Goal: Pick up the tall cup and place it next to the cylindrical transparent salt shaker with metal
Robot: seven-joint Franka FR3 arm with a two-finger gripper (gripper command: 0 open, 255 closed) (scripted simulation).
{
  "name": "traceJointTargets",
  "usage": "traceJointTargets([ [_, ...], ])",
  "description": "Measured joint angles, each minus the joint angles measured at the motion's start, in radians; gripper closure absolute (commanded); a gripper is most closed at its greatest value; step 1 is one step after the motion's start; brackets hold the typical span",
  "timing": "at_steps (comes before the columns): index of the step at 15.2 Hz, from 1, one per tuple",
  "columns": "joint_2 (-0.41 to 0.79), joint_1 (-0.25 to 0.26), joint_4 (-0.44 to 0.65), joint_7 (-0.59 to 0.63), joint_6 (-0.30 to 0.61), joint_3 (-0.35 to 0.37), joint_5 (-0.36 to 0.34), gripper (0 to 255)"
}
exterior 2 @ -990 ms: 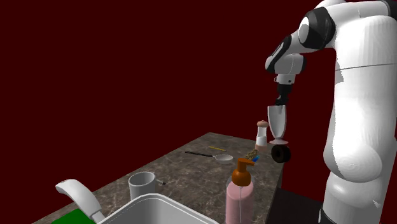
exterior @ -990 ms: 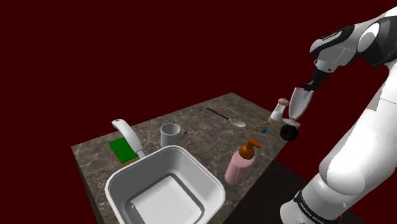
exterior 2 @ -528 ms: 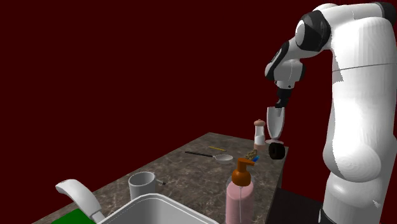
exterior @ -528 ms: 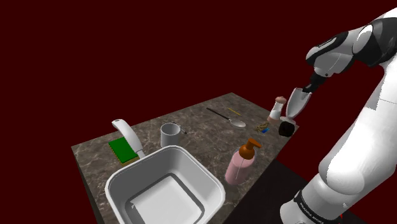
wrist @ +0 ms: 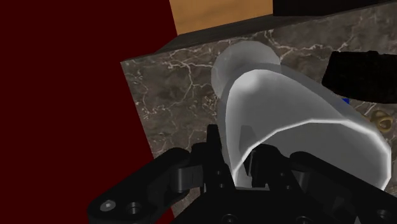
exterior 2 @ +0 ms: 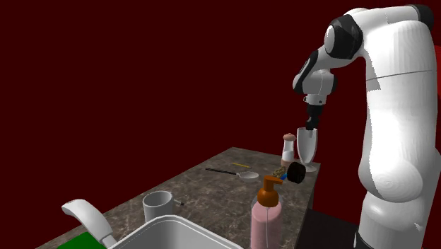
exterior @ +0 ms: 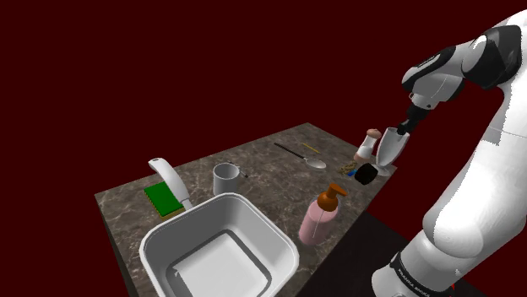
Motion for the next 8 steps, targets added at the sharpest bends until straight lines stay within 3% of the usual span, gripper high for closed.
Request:
traceJointTargets([
  [1, 0.000, 0.000, 0.000, 0.000, -0.001, 0.000, 0.000, 0],
  [8, -0.012, 0.002, 0.008, 0.006, -0.016, -0.003, -0.011, 0],
])
